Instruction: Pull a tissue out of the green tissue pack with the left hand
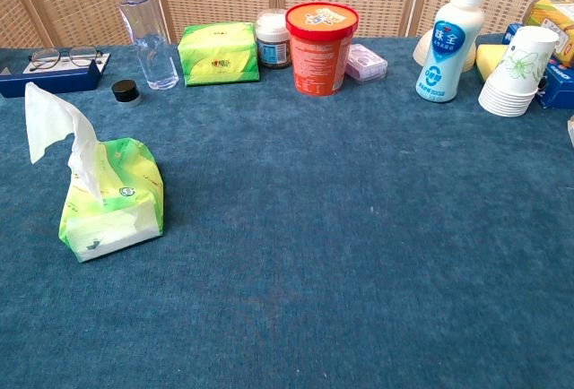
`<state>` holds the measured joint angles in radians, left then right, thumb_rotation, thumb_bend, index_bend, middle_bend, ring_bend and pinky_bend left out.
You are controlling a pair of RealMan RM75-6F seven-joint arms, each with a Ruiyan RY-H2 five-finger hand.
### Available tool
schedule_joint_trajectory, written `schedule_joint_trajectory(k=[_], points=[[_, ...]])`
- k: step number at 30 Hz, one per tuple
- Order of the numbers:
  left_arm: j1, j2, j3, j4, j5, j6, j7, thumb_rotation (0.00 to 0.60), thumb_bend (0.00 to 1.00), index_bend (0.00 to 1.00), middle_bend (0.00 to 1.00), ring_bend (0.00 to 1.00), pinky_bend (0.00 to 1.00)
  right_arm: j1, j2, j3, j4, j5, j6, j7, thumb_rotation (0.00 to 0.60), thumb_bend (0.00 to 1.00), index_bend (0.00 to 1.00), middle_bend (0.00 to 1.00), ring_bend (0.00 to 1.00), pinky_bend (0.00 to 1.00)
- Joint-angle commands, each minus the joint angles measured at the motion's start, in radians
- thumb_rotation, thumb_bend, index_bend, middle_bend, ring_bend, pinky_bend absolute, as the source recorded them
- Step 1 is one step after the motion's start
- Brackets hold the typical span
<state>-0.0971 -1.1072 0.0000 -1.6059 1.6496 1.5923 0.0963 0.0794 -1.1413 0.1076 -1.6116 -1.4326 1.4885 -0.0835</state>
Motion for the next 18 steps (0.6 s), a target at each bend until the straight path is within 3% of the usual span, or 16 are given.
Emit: schedule_joint_trajectory(k=[1, 8, 18], points=[[-0.003, -0.005, -0.002, 0.001, 0.001, -0.003, 0.002, 0.6, 0.0, 0.0, 0.0, 0.0, 0.0, -0.001, 0.002, 0.0, -0.002, 0.0, 0.0, 0.002, 0.6, 0.0, 0.0, 0.0, 0.0, 0.0], [-0.089, -0.037, -0.016, -0.066, 0.02, -0.127, 0.03, 0.6, 0.0, 0.0, 0.0, 0.0, 0.0, -0.004, 0.008, 0.001, -0.008, 0.0, 0.005, 0.01, 0.6, 0.0, 0.0, 0.0, 0.0, 0.0], [-0.262, -0.151, -0.097, -0.188, -0.143, -0.408, 0.321, 0.6, 0.0, 0.0, 0.0, 0.0, 0.04, -0.001, 0.014, 0.011, -0.001, 0.022, -0.006, 0.025, 0.6, 0.0, 0.0, 0.0, 0.0, 0.0]])
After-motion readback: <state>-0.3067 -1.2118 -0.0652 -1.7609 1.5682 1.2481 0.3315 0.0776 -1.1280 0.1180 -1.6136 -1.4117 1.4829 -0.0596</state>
